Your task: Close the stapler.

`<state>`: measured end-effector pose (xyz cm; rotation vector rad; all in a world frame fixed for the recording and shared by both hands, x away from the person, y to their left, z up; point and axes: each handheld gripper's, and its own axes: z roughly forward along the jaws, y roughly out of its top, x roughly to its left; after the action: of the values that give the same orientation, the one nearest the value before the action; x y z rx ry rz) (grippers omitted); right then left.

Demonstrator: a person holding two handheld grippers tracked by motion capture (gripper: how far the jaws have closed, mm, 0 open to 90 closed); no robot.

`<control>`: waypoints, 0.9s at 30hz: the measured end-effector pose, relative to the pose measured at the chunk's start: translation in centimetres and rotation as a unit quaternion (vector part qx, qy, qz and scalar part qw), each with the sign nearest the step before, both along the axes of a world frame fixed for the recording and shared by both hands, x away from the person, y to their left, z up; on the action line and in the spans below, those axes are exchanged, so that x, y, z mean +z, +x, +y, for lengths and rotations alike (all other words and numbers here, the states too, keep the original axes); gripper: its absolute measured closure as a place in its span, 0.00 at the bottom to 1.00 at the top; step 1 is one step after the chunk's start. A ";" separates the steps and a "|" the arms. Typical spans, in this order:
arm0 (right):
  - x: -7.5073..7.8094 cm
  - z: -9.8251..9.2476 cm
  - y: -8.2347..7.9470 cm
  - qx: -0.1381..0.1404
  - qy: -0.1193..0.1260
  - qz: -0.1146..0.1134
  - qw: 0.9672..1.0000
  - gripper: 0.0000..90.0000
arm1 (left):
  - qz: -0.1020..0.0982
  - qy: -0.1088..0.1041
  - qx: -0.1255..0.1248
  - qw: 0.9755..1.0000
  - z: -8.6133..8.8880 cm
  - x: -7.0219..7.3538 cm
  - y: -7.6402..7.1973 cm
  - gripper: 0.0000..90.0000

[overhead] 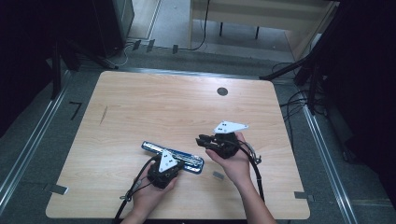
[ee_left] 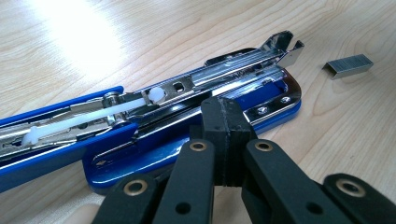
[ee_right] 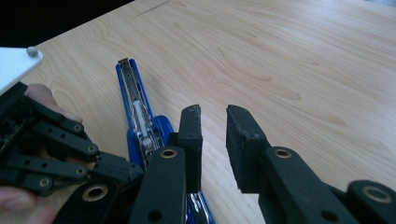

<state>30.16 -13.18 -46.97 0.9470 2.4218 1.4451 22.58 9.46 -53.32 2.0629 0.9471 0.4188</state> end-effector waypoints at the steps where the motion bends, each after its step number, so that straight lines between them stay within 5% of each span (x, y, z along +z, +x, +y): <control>1: 0.0 -0.3 -0.2 -0.003 0.002 0.001 1.000 0.85 | 0.000 0.001 0.000 1.000 0.0 0.0 0.0 1.00; 10: -0.7 -2.1 -1.5 -0.020 0.013 0.006 1.000 0.85 | -0.001 0.002 0.000 1.000 0.0 0.0 0.0 1.00; 27: -2.5 -5.6 -4.1 -0.049 -0.003 0.017 0.999 0.80 | 0.000 0.003 -0.001 1.000 0.0 0.0 0.0 1.00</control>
<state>26.02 -18.76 -49.43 1.0805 2.3651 1.3996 22.58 9.50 -53.30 2.0689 0.9443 0.4216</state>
